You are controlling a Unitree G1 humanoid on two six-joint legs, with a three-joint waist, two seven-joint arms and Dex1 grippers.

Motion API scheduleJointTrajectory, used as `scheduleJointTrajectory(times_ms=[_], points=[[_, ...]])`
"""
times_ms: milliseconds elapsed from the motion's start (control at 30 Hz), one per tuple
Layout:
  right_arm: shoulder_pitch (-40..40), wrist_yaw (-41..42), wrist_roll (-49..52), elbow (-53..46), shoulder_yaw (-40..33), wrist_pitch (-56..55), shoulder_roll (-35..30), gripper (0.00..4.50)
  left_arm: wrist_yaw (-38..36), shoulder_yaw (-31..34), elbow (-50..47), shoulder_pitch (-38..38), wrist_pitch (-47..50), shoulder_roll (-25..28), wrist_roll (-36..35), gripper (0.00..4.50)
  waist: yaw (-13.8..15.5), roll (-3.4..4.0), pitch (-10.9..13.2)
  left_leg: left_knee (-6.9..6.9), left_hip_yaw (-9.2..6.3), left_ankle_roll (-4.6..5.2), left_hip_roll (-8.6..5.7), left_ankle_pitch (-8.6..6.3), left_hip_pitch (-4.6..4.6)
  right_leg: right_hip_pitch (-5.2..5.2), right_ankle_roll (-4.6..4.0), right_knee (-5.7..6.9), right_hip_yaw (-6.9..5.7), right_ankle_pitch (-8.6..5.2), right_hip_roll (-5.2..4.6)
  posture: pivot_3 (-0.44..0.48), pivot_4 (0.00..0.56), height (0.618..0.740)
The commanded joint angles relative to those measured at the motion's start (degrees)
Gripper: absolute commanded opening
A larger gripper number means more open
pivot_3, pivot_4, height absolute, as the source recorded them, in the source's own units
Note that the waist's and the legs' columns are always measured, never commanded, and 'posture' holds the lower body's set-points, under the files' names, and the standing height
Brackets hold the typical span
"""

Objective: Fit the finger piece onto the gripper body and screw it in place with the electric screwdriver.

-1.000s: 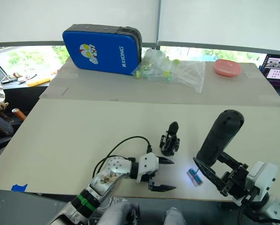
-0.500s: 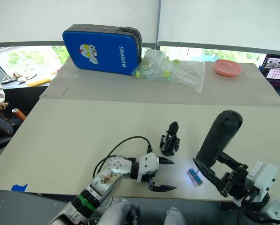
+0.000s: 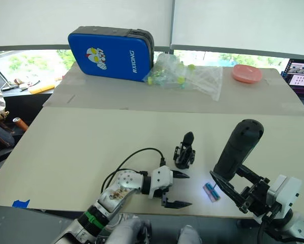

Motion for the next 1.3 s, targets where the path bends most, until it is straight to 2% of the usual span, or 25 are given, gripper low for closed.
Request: scheduleJointTrajectory(times_ms=[33, 1300], points=[[-0.07, -0.55, 0.76, -1.18, -1.0, -0.75, -0.52, 1.94, -0.47, -2.72, 0.94, 1.12, 0.72, -0.31, 0.68, 4.47, 0.0, 0.0, 0.0, 0.0, 0.0, 0.0, 0.0, 0.0, 0.0, 0.0, 0.0, 0.0, 0.0, 0.0, 0.0, 0.0, 0.15, 0.74], [2.19, -1.19, -0.93, -1.83, 0.7, -2.08, -0.38, 1.94, -1.06, -1.62, 2.36, 0.08, 0.5, -0.65, -0.27, 4.47, 0.0, -0.01, -0.12, 0.08, 0.0, 0.19, 0.0, -0.12, 0.0, 0.04, 0.02, -0.01, 0.0, 0.0, -0.01, 0.0, 0.15, 0.74]])
